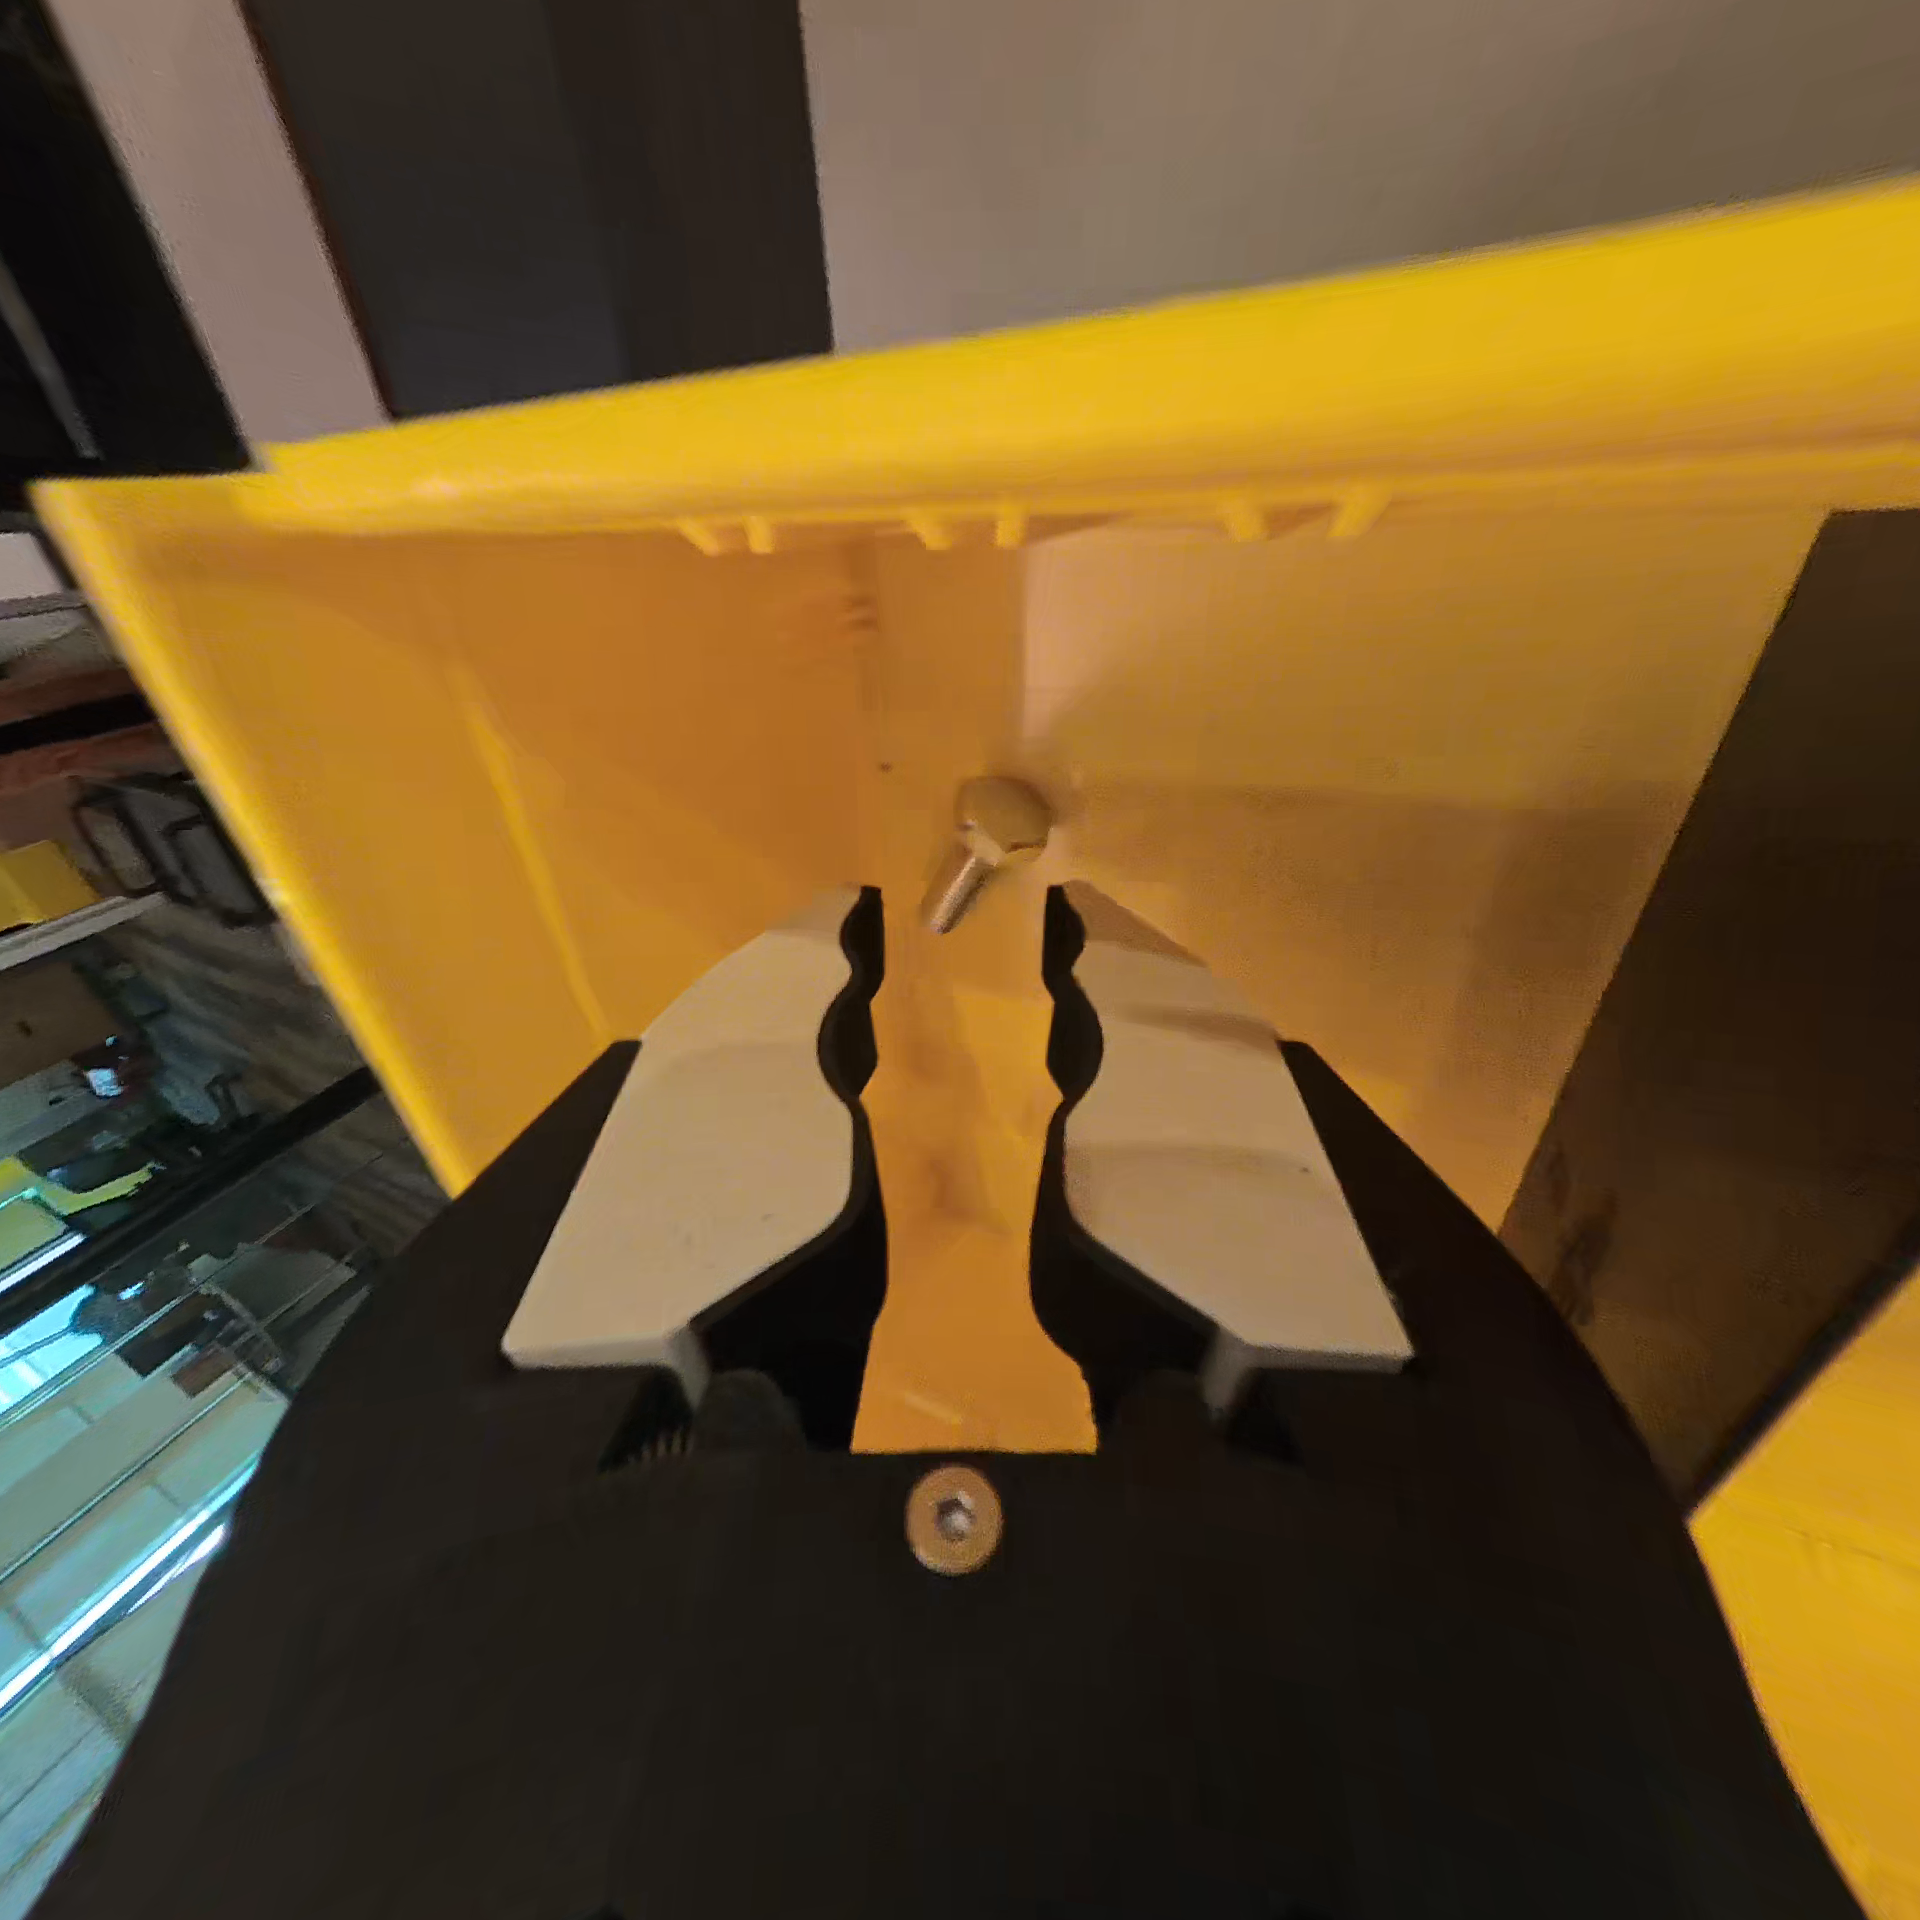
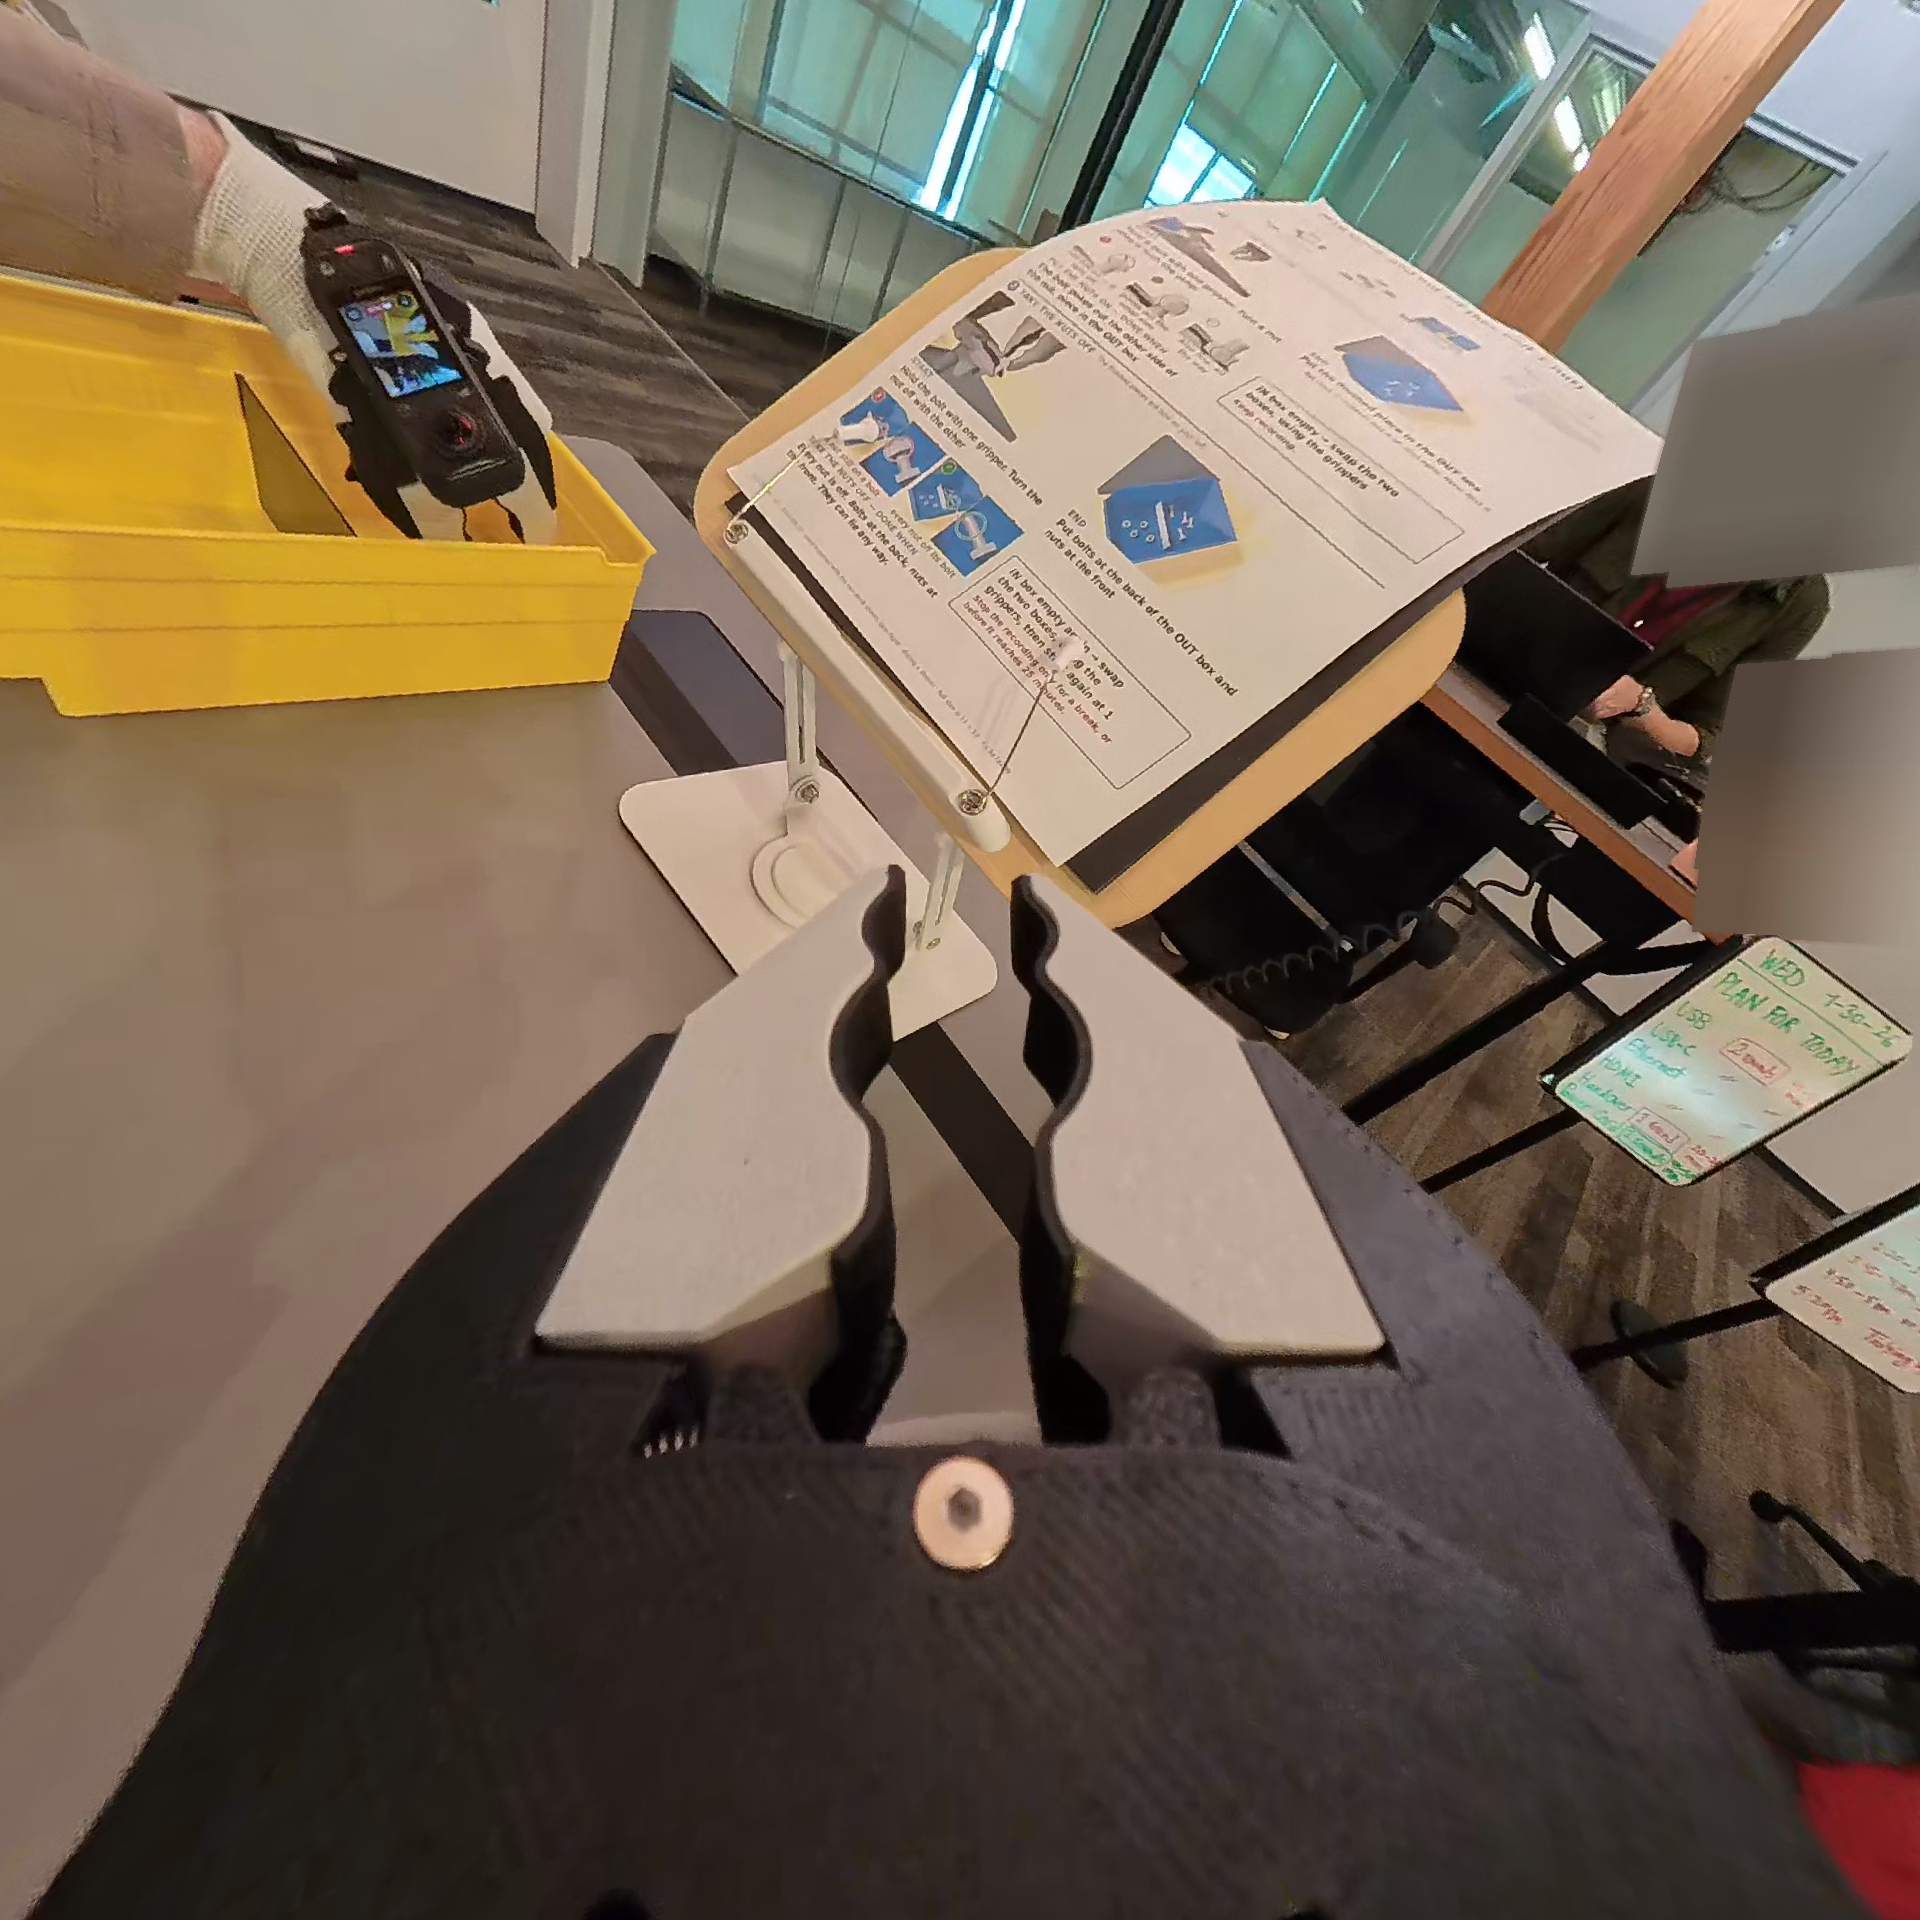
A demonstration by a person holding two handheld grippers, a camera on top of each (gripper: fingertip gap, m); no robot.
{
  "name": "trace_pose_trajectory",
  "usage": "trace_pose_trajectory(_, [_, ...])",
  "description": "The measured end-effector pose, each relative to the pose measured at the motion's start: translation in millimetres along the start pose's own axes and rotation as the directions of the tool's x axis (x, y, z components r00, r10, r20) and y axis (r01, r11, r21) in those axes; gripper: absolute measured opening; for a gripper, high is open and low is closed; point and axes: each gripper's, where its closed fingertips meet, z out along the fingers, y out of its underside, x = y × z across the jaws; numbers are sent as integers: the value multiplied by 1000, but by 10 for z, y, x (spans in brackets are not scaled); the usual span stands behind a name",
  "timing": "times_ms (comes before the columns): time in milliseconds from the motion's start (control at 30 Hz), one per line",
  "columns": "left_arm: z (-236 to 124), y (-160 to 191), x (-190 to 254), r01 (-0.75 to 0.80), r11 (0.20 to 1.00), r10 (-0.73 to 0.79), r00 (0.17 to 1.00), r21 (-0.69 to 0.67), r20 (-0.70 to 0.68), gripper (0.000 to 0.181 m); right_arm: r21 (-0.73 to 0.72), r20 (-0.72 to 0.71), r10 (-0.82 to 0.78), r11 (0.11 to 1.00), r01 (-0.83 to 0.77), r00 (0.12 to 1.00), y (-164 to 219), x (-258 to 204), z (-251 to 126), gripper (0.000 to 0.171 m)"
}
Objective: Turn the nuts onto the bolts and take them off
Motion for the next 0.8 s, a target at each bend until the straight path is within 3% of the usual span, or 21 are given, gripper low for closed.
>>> trace_pose_trajectory(100, [152,84,42,-40,999,39,998,-36,-40,29,-14,-1,1,1000,-1,1000,48,11,29,18])
trace_pose_trajectory(133, [175,74,51,-36,999,34,998,-24,-52,21,-16,0,2,1000,-2,1000,60,14,36,18])
trace_pose_trajectory(433, [224,20,1,7,999,-5,999,32,-47,10,-13,26,1,1000,0,1000,71,-45,103,18])
trace_pose_trajectory(800, [-28,28,-9,216,963,-218,976,164,-9,10,15,37,-12,1000,12,999,-7,-101,111,18])
